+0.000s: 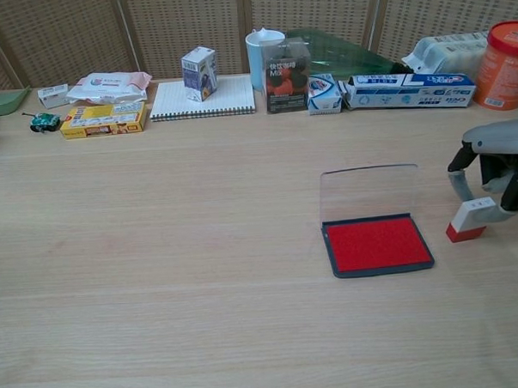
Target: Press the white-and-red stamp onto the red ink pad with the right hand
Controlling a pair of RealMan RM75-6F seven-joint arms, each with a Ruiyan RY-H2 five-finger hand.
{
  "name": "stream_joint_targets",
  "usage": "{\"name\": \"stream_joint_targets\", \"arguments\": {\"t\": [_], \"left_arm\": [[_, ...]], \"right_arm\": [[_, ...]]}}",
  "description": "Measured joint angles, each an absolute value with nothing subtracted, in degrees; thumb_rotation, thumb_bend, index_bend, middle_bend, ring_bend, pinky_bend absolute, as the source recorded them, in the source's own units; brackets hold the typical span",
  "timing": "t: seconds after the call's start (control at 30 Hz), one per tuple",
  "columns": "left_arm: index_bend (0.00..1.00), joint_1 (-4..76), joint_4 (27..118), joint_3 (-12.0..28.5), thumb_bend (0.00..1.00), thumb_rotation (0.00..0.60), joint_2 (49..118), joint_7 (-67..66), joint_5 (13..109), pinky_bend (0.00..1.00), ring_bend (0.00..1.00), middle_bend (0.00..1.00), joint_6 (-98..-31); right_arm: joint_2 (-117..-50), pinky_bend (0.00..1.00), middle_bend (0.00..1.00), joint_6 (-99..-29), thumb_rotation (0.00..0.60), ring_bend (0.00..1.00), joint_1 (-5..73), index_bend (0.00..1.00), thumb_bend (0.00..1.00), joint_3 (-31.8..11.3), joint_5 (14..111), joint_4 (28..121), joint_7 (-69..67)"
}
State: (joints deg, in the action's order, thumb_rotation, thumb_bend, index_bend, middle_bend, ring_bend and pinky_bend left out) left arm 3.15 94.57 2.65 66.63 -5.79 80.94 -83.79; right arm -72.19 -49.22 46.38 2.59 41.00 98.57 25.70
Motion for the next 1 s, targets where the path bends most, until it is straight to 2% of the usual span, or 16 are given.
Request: {"name": "stream_joint_targets", "arguments": {"t": [0.57, 1.0], "left_arm": [[0.43, 3.27, 94.29, 2.63, 0.12, 0.185, 66.83, -5.68, 80.79, 0.18, 0.31, 0.4, -83.64], [0.43, 3.32, 94.34, 2.58, 0.12, 0.186, 66.81, -5.57, 80.88, 0.18, 0.31, 0.4, -83.63]], "right_arm": [[-72.35, 1.0, 1.0, -48.49, 0.6, 1.0, 46.05, 0.67, 0.39, 2.43, 40.67, 97.92, 25.91], [-71.9, 1.0, 1.0, -48.41, 0.588, 1.0, 45.75, 0.58, 0.36, 2.31, 40.84, 98.04, 25.64]]}}
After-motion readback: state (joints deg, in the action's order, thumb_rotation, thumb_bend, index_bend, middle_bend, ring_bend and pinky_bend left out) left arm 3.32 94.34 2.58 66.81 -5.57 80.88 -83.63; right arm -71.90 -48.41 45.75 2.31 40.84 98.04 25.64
